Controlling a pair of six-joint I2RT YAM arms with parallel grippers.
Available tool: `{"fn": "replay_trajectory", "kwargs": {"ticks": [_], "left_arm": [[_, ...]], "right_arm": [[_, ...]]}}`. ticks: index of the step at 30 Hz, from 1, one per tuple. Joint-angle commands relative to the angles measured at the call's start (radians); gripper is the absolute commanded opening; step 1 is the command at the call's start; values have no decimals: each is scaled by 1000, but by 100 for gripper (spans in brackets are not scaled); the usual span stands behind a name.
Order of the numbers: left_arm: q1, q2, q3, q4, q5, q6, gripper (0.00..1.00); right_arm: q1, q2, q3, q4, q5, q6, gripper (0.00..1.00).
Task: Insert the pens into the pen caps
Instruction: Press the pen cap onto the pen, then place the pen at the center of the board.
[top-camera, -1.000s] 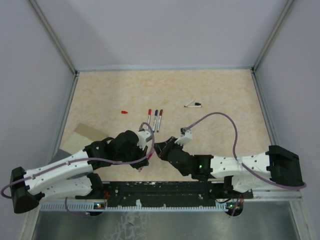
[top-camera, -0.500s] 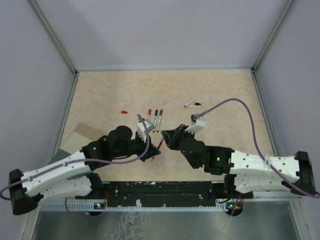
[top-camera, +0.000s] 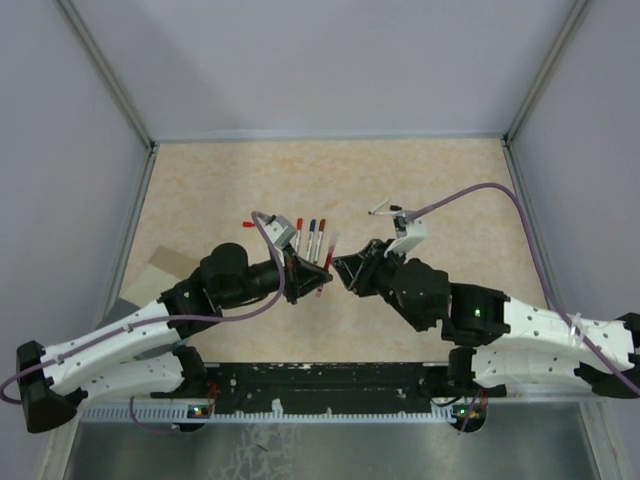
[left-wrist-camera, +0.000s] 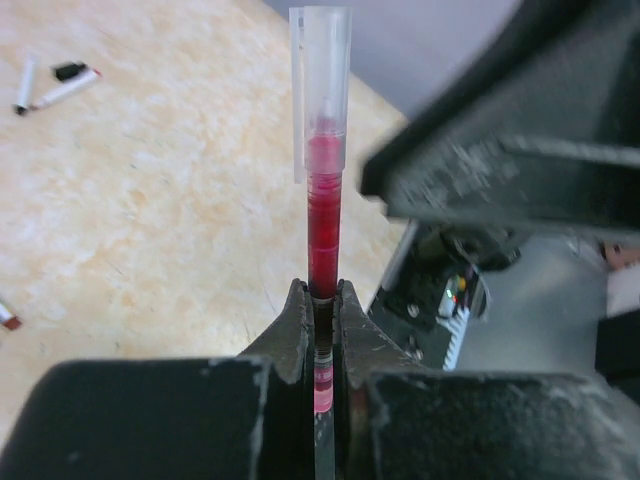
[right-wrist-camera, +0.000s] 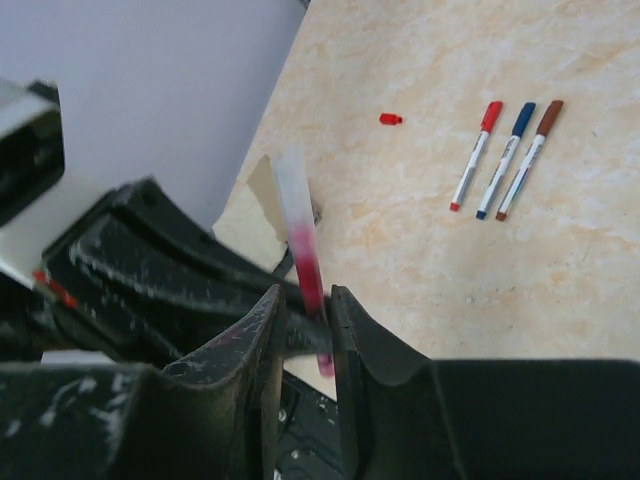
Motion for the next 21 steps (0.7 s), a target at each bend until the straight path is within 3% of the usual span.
{"fn": "replay_trajectory", "kwargs": {"ticks": [1, 8, 13, 17, 21], "left_arm": [[23, -15, -20, 115, -77, -45, 0], [23, -37, -46, 50, -105, -45, 0], [23, -10, -19, -78, -175, -51, 0], [27, 61, 30, -217, -261, -65, 0], [53, 170, 100, -364, -331, -79, 0]], "right_arm": [[16, -56, 5, -33, -69, -40, 27], [16, -105, -34, -81, -45, -46, 31], [-6, -54, -6, -256, -25, 8, 33], [-148, 39, 20, -337, -209, -8, 35], [-313, 88, -34, -280, -389, -63, 35]]}}
